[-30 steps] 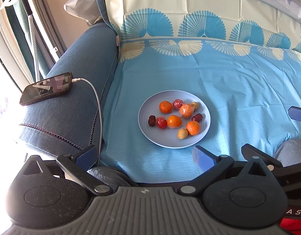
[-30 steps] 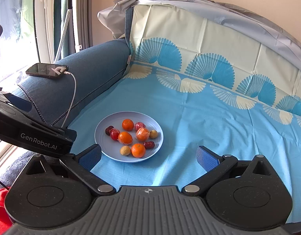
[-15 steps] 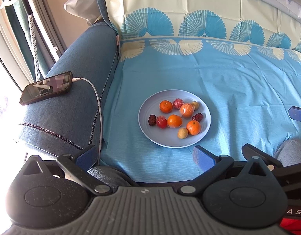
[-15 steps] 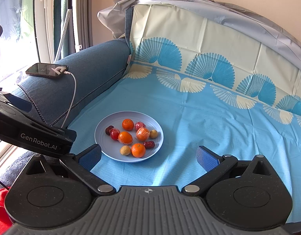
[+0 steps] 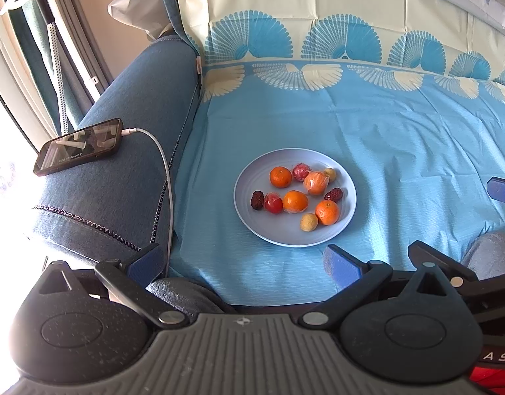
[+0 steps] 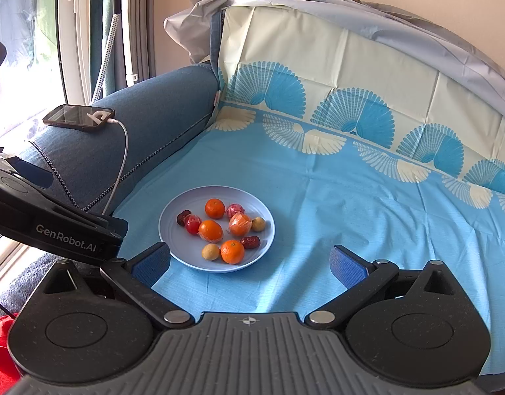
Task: Organize fruits
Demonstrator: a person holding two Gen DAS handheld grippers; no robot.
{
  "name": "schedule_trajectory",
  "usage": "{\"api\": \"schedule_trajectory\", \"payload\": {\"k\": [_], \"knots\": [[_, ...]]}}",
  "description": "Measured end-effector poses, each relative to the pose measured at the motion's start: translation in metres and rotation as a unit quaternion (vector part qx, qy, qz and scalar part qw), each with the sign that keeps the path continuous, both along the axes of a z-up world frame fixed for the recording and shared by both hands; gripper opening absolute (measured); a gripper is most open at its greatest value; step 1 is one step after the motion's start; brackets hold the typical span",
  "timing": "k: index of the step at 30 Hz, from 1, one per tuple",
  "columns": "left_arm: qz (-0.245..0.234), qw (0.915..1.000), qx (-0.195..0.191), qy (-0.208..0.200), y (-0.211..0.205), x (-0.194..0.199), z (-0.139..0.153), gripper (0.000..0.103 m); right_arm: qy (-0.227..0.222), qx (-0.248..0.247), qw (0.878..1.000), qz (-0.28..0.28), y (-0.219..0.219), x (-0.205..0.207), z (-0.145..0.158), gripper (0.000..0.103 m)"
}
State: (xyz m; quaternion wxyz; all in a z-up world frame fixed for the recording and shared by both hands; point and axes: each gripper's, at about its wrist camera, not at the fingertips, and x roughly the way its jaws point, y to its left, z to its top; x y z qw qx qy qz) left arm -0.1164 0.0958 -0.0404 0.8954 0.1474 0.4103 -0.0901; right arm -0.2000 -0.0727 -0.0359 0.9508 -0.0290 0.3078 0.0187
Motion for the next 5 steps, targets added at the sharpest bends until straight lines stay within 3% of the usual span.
{"api": "schedule_trajectory", "payload": {"k": [5], "knots": [[0.002,1.0,0.005,-0.005,-0.0017,-0.0004,-0.0005,0.103,0.0,0.0,1.0,0.001,0.0002,-0.0002,-0.0015,0.102]]}}
